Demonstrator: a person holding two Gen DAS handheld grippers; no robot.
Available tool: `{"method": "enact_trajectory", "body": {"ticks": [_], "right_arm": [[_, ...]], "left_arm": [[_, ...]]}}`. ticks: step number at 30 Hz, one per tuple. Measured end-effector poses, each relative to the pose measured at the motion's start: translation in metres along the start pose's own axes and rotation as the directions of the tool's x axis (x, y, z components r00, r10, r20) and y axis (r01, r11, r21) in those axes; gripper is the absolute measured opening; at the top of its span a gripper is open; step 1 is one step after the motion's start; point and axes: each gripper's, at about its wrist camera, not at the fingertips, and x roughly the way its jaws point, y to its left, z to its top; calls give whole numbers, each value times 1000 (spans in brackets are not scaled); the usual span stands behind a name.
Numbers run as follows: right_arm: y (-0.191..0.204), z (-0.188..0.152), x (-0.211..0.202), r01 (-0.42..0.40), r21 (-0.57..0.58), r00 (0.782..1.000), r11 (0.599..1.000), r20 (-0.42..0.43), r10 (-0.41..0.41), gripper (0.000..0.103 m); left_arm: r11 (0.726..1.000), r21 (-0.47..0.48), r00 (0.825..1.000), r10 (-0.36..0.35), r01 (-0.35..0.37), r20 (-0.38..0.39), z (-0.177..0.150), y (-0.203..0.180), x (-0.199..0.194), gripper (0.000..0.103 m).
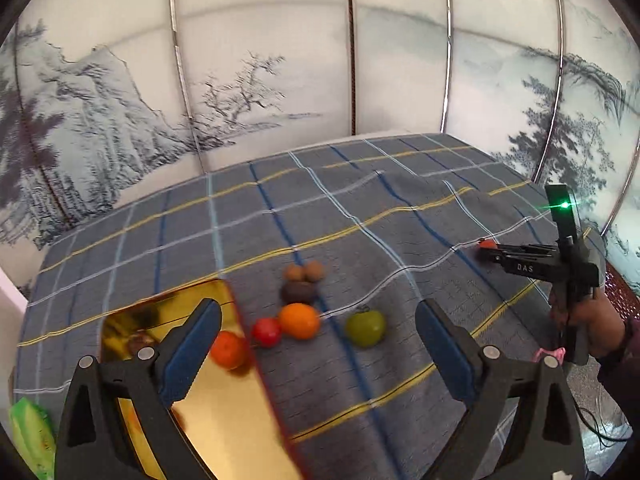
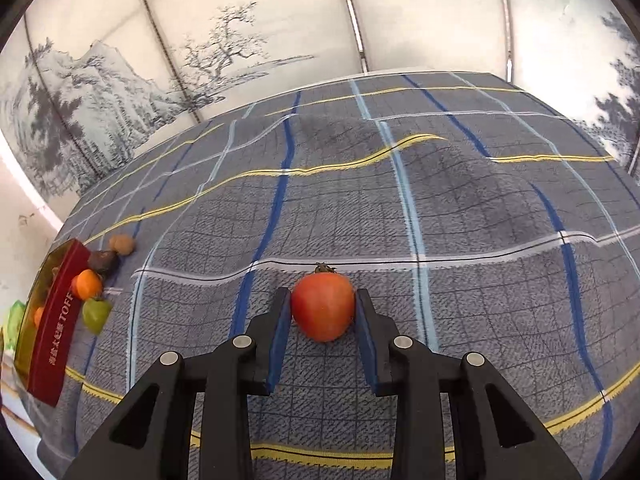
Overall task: Organize fruits
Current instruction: 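Grasp a red tomato with the right gripper and lift it, then grasp a dark brown round fruit with the left gripper while the right gripper holds the tomato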
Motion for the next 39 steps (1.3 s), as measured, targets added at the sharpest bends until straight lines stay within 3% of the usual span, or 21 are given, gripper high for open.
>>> {"method": "enact_trajectory", "body": {"ticks": [5, 7, 12, 17, 22, 23, 25, 26, 29, 33, 39], "right_arm": [[3, 0, 1, -24, -18, 1000, 1000, -7, 24, 33], [2, 0, 1, -38, -7, 999, 999, -7, 38, 33], [-5, -1, 1, -73, 27, 997, 997, -5, 73, 33], [-6, -1, -1, -96, 36, 995, 995, 4, 96, 33], [-7, -2, -1, -115, 45, 993, 992, 8, 115, 33], [-7, -2, -1, -116, 44, 993, 992, 7, 116, 33], [-7, -2, -1, -119, 45, 993, 992, 4, 118, 33], [-7, -2, -1, -119, 47, 993, 992, 4, 119, 33], [-8, -2, 0, -120, 50, 993, 991, 1, 120, 33], [-8, -2, 1, -115, 54, 993, 992, -4, 115, 33], [-7, -1, 1, -106, 48, 994, 993, -7, 106, 33]], "left_arm": [[999, 13, 996, 41, -40, -84, 22, -2, 43, 94], [998, 25, 987, 55, -52, -151, 32, 3, 65, 81], [997, 47, 959, 66, -55, -276, 40, 12, 114, 71], [992, 112, 931, 95, -59, -352, 35, 12, 149, 71], [991, 116, 910, 106, -65, -400, 30, 14, 169, 68], [992, 110, 903, 105, -65, -417, 28, 15, 174, 65], [994, 99, 892, 94, -56, -441, 24, 16, 179, 42], [996, 81, 885, 80, -48, -458, 22, 18, 181, 39], [997, 60, 894, 77, -56, -442, 22, 20, 178, 38], [997, 37, 919, 76, -67, -387, 28, 14, 160, 38], [996, -83, 966, 14, -37, -258, 42, 5, 93, 38]]}}
